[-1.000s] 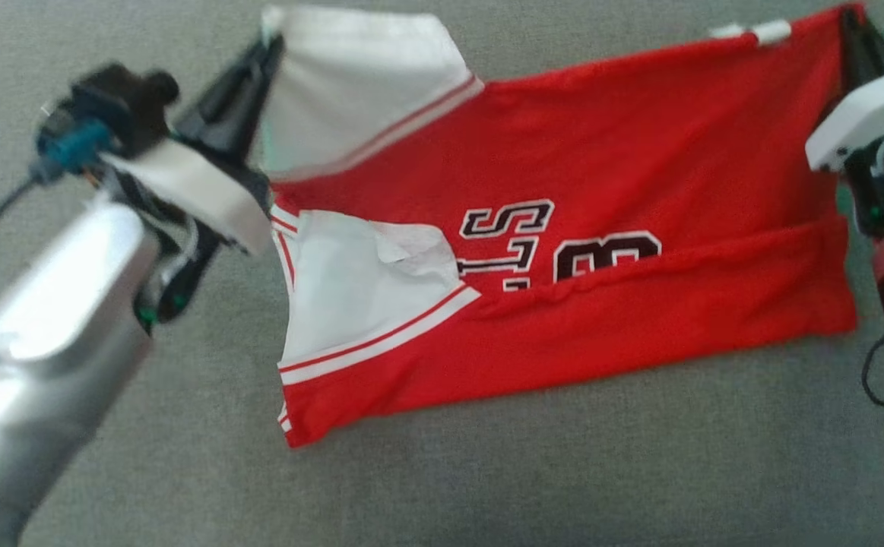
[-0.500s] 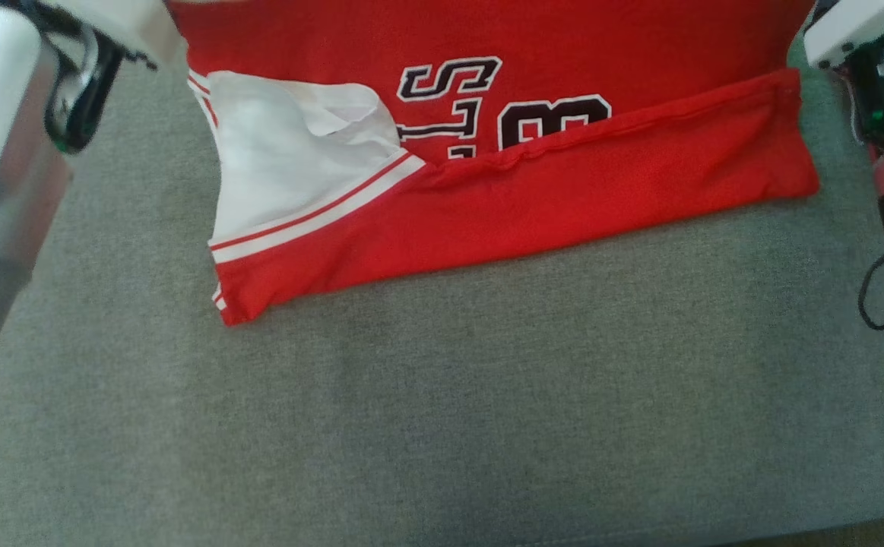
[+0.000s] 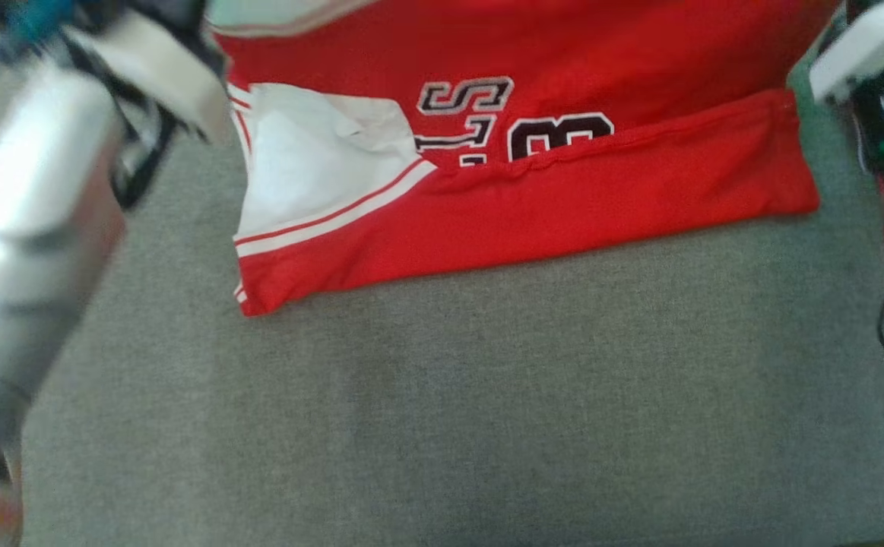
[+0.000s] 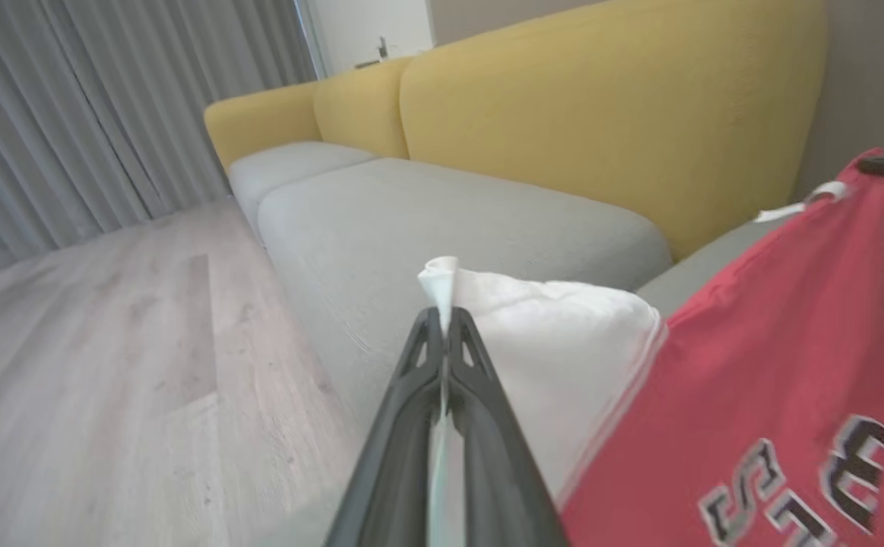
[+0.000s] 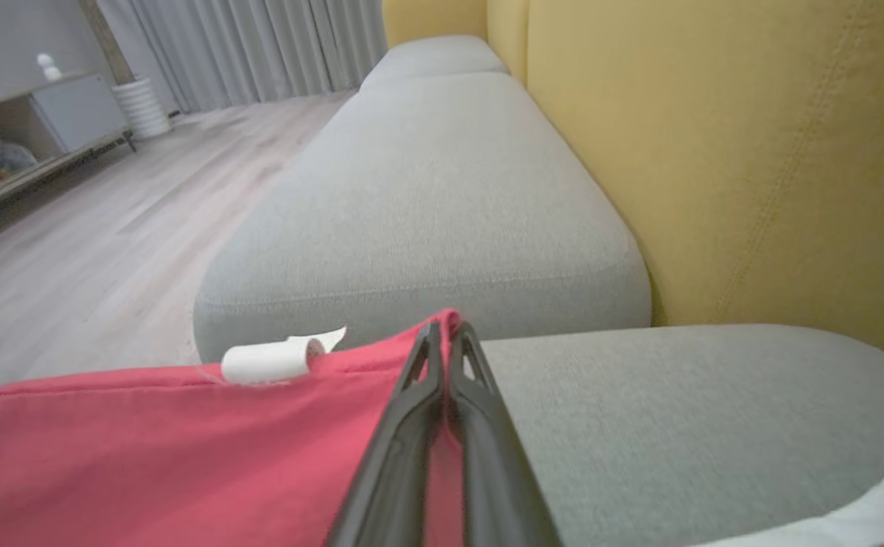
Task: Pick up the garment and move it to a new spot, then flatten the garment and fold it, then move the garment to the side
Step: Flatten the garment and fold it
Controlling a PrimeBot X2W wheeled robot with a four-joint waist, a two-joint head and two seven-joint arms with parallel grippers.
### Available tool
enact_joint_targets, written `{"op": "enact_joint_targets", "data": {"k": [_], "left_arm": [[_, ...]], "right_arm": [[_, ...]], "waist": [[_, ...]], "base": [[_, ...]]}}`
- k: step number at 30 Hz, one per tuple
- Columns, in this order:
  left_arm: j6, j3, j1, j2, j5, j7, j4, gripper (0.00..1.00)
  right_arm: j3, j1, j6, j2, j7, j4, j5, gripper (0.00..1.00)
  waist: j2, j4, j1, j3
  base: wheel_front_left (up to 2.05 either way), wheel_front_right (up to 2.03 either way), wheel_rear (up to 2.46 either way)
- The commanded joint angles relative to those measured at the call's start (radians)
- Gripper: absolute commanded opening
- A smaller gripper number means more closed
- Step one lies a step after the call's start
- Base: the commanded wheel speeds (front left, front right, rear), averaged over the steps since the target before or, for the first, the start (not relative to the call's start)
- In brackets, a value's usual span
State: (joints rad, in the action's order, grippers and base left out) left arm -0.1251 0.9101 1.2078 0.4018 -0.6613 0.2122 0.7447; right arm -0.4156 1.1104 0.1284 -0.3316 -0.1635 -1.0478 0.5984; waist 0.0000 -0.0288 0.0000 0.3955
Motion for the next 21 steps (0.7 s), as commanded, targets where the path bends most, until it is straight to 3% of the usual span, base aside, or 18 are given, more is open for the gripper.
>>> {"op": "enact_joint_targets", "data": {"k": [1,5,11,17,21], "left_arm": [[-0.005,-0.001,-0.020,0.053,-0.033,-0.009,-0.058,0.00],[-0.005,0.089,-0.104,0.115,-0.058,-0.051,-0.176,0.00],[-0.005,0.148,-0.233,0.193,-0.146,-0.145,-0.347,0.00],[0.010,0.188,-0.322,0.239,-0.192,-0.230,-0.480,0.00],[0.035,0.222,-0.343,0.260,-0.157,-0.259,-0.514,0.00]], "right_arm": [[-0.031,-0.044,0.002,-0.026,0.020,0.023,0.024,0.00],[-0.104,-0.111,0.002,-0.080,0.066,0.047,0.061,0.00],[-0.209,-0.205,0.002,-0.161,0.150,0.106,0.136,0.00],[-0.321,-0.258,0.002,-0.227,0.229,0.141,0.165,0.00],[-0.376,-0.276,0.002,-0.250,0.274,0.154,0.195,0.00]], "waist": [[0.0000,0.018,0.0000,-0.033],[0.0000,0.034,0.0000,-0.077],[0.0000,0.045,0.0000,-0.124],[0.0000,0.048,0.0000,-0.146],[0.0000,0.048,0.0000,-0.147]], "base": [[0.00,0.00,0.00],[0.00,0.00,0.00],[0.00,0.00,0.00],[0.00,0.00,0.00],[0.00,0.00,0.00]]}}
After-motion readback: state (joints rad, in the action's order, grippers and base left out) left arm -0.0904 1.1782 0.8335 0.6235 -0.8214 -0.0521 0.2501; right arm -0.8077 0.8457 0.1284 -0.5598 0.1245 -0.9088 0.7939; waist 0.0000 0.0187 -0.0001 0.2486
